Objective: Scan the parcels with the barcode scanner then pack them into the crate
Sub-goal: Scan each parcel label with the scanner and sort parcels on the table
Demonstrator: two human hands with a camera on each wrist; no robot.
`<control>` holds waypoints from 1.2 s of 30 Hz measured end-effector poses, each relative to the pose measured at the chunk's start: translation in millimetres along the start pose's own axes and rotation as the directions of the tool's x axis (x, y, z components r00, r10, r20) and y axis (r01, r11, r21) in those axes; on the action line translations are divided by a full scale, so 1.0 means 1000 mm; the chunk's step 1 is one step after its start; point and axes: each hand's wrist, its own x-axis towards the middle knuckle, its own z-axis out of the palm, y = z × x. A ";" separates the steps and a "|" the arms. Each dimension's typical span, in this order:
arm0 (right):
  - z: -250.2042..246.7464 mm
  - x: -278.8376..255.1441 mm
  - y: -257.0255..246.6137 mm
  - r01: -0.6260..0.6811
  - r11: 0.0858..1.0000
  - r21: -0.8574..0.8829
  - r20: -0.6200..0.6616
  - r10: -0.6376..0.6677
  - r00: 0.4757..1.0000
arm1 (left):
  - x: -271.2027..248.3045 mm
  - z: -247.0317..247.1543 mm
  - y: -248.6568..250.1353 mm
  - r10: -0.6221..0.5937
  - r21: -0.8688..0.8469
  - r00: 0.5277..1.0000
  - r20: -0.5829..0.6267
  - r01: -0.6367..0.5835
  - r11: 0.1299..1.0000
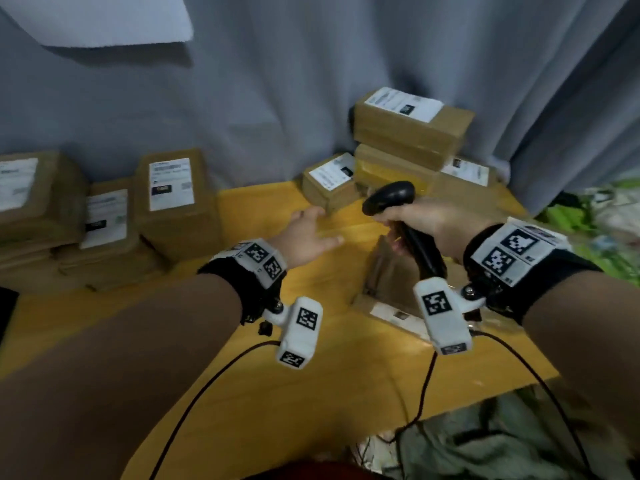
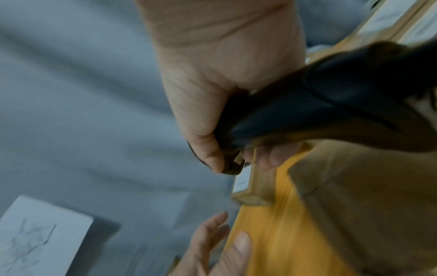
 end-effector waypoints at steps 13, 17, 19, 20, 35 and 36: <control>-0.081 0.010 0.102 0.078 0.992 0.094 -0.203 -0.058 0.977 | 0.030 0.096 0.072 0.043 0.761 0.925 0.377 -0.336 0.555; -0.075 0.016 0.104 0.132 0.977 0.168 -0.172 -0.103 0.980 | 0.019 0.081 0.054 -0.050 0.817 0.974 0.221 -0.157 0.556; -0.070 0.019 0.102 0.137 0.975 0.173 -0.148 -0.112 0.983 | 0.011 0.073 0.042 -0.080 0.802 0.985 0.155 -0.078 0.592; -0.067 0.021 0.101 0.140 0.975 0.175 -0.142 -0.115 0.983 | 0.007 0.070 0.037 -0.099 0.784 0.987 0.126 -0.038 0.620; -0.030 0.042 0.089 0.343 0.823 0.453 -0.254 -0.250 0.935 | -0.036 0.032 -0.003 -0.292 -0.610 0.956 0.001 0.232 0.758; -0.030 0.041 0.085 0.350 0.820 0.453 -0.245 -0.263 0.933 | -0.038 0.029 -0.003 -0.281 -0.622 0.960 0.001 0.220 0.752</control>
